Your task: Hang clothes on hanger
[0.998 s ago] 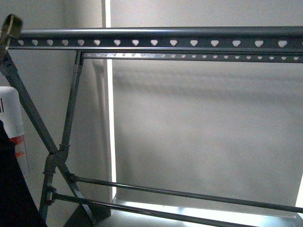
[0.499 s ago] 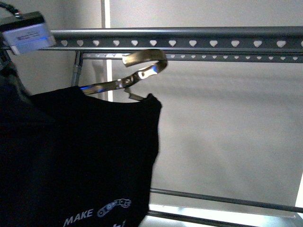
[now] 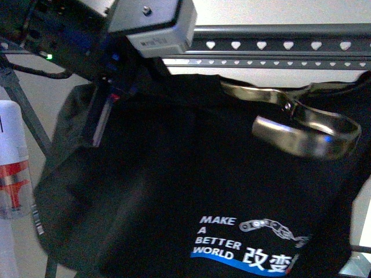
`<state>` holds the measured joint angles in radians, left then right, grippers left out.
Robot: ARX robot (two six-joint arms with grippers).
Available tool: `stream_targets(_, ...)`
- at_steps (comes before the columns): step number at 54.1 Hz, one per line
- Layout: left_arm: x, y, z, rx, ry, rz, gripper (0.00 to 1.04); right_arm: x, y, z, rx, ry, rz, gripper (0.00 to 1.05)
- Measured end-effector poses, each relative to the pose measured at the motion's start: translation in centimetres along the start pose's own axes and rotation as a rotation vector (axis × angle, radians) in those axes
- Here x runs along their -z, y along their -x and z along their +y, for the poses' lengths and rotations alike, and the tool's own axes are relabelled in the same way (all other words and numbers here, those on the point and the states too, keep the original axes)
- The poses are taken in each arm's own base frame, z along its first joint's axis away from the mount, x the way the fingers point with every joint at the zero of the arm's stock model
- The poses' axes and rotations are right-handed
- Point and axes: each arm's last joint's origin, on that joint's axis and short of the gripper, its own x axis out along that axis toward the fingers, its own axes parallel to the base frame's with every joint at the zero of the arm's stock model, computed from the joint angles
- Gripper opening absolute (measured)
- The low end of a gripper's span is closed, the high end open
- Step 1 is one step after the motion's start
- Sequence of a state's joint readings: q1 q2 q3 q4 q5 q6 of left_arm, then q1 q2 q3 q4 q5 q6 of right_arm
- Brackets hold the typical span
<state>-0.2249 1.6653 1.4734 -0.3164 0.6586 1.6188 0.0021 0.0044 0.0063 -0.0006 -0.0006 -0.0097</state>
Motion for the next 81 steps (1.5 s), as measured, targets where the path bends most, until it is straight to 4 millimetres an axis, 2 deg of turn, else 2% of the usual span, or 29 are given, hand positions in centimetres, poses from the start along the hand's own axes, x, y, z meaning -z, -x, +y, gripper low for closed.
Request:
stream_targets(4, 0.3, -1.3, 0.5, -0.017, -0.137, -0.014, 0.04, 0.0, 0.0, 0.0, 0.000, 0.000, 0.000, 0.97)
stream_targets(10, 0.8, -2.3, 0.5, -0.054, -0.235, -0.015, 0.04, 0.0, 0.0, 0.0, 0.000, 0.000, 0.000, 0.97)
stream_targets(36, 0.8, -2.3, 0.6, -0.057, -0.274, -0.013, 0.04, 0.0, 0.0, 0.0, 0.000, 0.000, 0.000, 0.97)
stream_targets(39, 0.8, -2.3, 0.6, -0.057, -0.275, -0.012, 0.04, 0.0, 0.0, 0.0, -0.067, -0.050, 0.059, 0.97)
stream_targets(41, 0.8, -2.3, 0.6, -0.057, -0.275, -0.010, 0.04, -0.2, 0.0, -0.4, -0.150, -0.149, 0.198, 0.97)
stream_targets(43, 0.9, -2.3, 0.6, -0.057, -0.275, -0.007, 0.04, -0.8, -0.3, -0.9, -0.188, -0.185, 0.262, 0.97)
stream_targets(45, 0.8, -2.3, 0.6, -0.057, -0.276, -0.008, 0.04, -1.3, -0.7, -1.3, -0.193, -0.181, 0.274, 0.97)
stream_targets(48, 0.8, -2.3, 0.6, -0.057, -0.277, -0.010, 0.04, -2.6, -1.7, -2.4, -0.154, -0.112, 0.247, 0.97)
stream_targets(49, 0.7, -2.4, 0.6, -0.057, -0.278, -0.011, 0.04, -3.4, -2.3, -2.9, -0.127, -0.024, 0.217, 0.97)
stream_targets(51, 0.7, -2.4, 0.6, -0.057, -0.279, -0.013, 0.04, -4.3, -2.9, -3.4, -0.108, 0.042, 0.187, 0.97)
stream_targets(52, 0.7, -2.4, 0.6, -0.057, -0.280, -0.015, 0.04, -5.1, -3.6, -3.7, -0.108, 0.156, 0.151, 0.97)
stream_targets(54, 0.7, -2.4, 0.6, -0.057, -0.281, -0.016, 0.04, -5.9, -4.3, -4.0, -0.114, 0.233, 0.118, 0.97)
stream_targets(55, 0.7, -2.4, 0.6, -0.057, -0.281, -0.016, 0.04, -6.7, -5.0, -4.2, -0.129, 0.359, 0.081, 0.97)
stream_targets(56, 0.7, -2.4, 0.6, -0.057, -0.282, -0.015, 0.04, -7.1, -5.4, -4.3, -0.135, 0.387, 0.067, 0.97)
stream_targets(59, 0.8, -2.3, 0.6, -0.058, -0.281, -0.009, 0.04, -9.5, -7.9, -4.4, -0.197, 0.723, 0.019, 0.97)
stream_targets(63, 0.8, -2.3, 0.6, -0.058, -0.282, -0.009, 0.04, -11.1, -10.0, -3.9, -0.242, 0.990, 0.010, 0.97)
stream_targets(73, 0.8, -2.3, 0.6, -0.058, -0.285, -0.011, 0.04, -14.0, -12.5, -1.9, -0.355, 1.281, -0.067, 0.97)
stream_targets(81, 0.8, -2.3, 0.6, -0.058, -0.285, -0.010, 0.04, -14.3, -14.2, 0.0, -0.547, 1.317, -0.022, 0.97)
